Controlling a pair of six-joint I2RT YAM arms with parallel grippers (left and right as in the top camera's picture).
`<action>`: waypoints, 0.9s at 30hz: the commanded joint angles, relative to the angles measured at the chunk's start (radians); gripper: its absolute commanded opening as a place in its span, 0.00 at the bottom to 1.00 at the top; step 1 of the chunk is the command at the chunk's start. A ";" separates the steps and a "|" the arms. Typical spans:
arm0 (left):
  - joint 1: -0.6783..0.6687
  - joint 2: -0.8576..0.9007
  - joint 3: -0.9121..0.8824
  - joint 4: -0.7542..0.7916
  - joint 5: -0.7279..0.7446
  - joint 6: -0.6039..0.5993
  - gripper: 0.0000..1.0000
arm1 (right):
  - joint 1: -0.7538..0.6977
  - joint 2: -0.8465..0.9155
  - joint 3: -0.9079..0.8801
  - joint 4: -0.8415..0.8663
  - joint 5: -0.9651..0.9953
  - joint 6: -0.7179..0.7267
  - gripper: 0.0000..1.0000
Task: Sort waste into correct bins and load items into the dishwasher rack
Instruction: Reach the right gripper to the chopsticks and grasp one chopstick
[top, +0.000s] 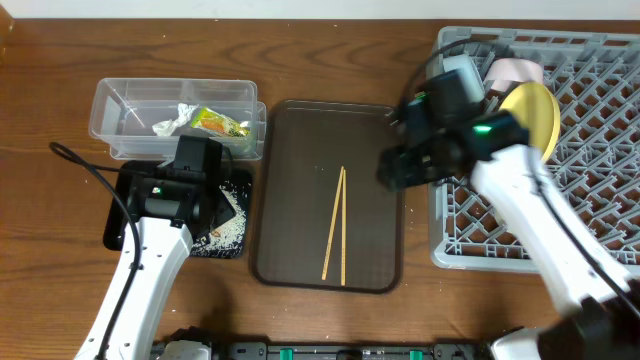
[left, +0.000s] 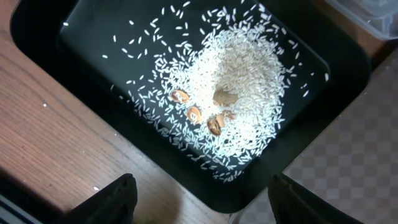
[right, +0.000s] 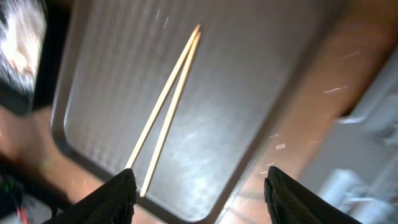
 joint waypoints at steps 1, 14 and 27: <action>0.005 0.006 -0.001 -0.013 -0.024 -0.008 0.70 | 0.081 0.088 0.000 -0.007 0.002 0.066 0.64; 0.005 0.006 -0.001 -0.082 -0.024 -0.005 0.70 | 0.343 0.401 0.000 0.032 0.099 0.377 0.65; 0.005 0.006 -0.001 -0.085 -0.024 -0.005 0.70 | 0.383 0.420 0.001 0.050 0.158 0.479 0.64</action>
